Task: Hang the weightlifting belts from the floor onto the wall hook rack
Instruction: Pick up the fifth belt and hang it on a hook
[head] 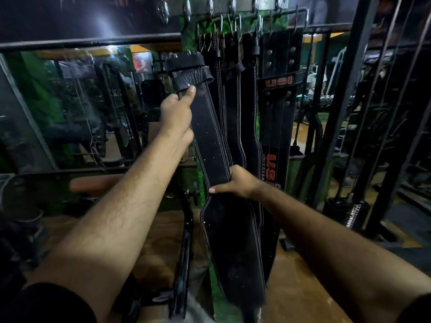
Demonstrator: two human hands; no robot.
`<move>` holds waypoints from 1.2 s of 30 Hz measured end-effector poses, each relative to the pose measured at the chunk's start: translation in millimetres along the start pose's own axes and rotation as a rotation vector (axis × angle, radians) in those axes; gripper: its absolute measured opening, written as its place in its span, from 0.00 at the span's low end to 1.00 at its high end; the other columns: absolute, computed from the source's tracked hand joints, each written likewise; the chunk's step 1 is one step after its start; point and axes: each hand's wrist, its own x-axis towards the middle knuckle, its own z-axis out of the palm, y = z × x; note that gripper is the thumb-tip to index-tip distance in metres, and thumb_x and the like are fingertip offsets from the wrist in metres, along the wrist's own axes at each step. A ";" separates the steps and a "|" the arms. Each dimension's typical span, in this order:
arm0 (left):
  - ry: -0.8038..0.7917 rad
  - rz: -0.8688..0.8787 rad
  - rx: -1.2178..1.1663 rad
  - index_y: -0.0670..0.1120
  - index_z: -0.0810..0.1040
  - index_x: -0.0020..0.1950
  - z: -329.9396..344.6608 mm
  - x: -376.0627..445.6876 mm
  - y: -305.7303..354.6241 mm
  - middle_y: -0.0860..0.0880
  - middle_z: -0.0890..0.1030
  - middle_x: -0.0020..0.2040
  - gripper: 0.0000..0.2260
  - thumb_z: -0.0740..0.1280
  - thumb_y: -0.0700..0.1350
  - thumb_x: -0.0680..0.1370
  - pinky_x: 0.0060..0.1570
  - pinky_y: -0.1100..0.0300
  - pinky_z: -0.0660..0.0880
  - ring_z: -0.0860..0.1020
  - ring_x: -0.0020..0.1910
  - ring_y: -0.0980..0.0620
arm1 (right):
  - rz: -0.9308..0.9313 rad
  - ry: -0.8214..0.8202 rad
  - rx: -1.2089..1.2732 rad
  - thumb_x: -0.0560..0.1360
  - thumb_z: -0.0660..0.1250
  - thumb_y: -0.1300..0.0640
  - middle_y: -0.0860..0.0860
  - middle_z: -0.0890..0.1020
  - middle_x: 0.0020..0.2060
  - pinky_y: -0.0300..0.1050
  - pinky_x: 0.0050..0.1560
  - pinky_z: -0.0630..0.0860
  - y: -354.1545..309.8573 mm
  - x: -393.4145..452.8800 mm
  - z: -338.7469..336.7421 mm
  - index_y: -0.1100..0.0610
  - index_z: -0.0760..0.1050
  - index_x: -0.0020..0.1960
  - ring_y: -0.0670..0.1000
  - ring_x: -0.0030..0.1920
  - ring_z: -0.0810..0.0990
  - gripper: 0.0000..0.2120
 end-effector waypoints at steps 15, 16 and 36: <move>-0.002 -0.049 -0.014 0.38 0.75 0.64 8.2 2.5 8.4 0.42 0.83 0.55 0.22 0.74 0.47 0.76 0.60 0.42 0.78 0.83 0.53 0.44 | 0.089 0.065 0.035 0.63 0.82 0.41 0.45 0.89 0.43 0.48 0.54 0.84 32.4 -2.1 12.3 0.52 0.86 0.45 0.45 0.46 0.87 0.18; -0.002 -0.037 0.000 0.39 0.77 0.60 7.7 3.4 11.5 0.45 0.84 0.48 0.15 0.73 0.45 0.78 0.53 0.48 0.81 0.84 0.46 0.47 | 0.061 0.082 0.101 0.66 0.81 0.44 0.46 0.88 0.40 0.45 0.51 0.83 22.0 -2.1 11.7 0.54 0.85 0.44 0.44 0.43 0.87 0.15; -0.123 0.165 0.384 0.38 0.76 0.58 24.0 -23.3 -33.4 0.44 0.82 0.55 0.28 0.64 0.63 0.75 0.62 0.45 0.76 0.80 0.55 0.48 | -0.462 0.833 0.231 0.82 0.62 0.50 0.49 0.73 0.30 0.47 0.33 0.68 -106.9 54.5 -54.4 0.58 0.71 0.37 0.45 0.32 0.69 0.18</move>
